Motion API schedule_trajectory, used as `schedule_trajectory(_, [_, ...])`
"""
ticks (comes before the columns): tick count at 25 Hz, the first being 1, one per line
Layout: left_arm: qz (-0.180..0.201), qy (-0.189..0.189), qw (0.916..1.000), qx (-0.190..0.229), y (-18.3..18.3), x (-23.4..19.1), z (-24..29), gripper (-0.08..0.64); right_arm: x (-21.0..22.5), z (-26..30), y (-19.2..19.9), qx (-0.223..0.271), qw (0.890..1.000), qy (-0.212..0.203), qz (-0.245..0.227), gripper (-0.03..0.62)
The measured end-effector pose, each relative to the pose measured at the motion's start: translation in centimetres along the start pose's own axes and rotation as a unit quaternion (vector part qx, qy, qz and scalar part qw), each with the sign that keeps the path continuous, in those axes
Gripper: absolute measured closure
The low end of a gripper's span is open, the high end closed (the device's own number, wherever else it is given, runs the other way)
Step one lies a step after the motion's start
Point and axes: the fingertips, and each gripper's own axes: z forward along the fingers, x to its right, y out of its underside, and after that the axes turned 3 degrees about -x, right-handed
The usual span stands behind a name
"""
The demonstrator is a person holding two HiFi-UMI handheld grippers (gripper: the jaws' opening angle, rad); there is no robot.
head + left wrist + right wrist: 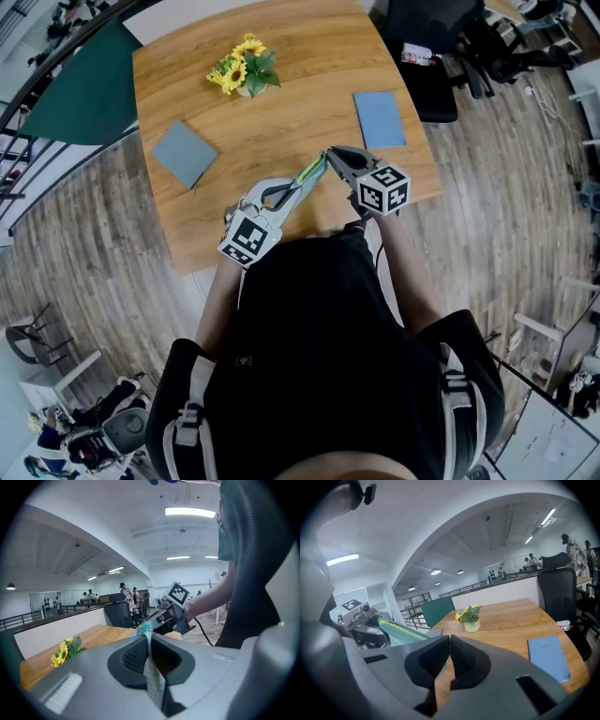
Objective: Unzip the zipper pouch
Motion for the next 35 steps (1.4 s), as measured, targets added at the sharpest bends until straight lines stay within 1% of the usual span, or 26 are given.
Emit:
schedule_trajectory(16, [0.002,0.01,0.9999,0.011,-0.7,0.0,0.0,0.551,1.2,-0.2,0.2,0.001,1.0,0.01,0.006,0.583])
schedule_trajectory(35, [-0.007,0.014,0.9997,0.02,-0.9,-0.5,-0.5,0.551,3.0,-0.5,0.5,0.002,0.999,0.026,0.019,0.583])
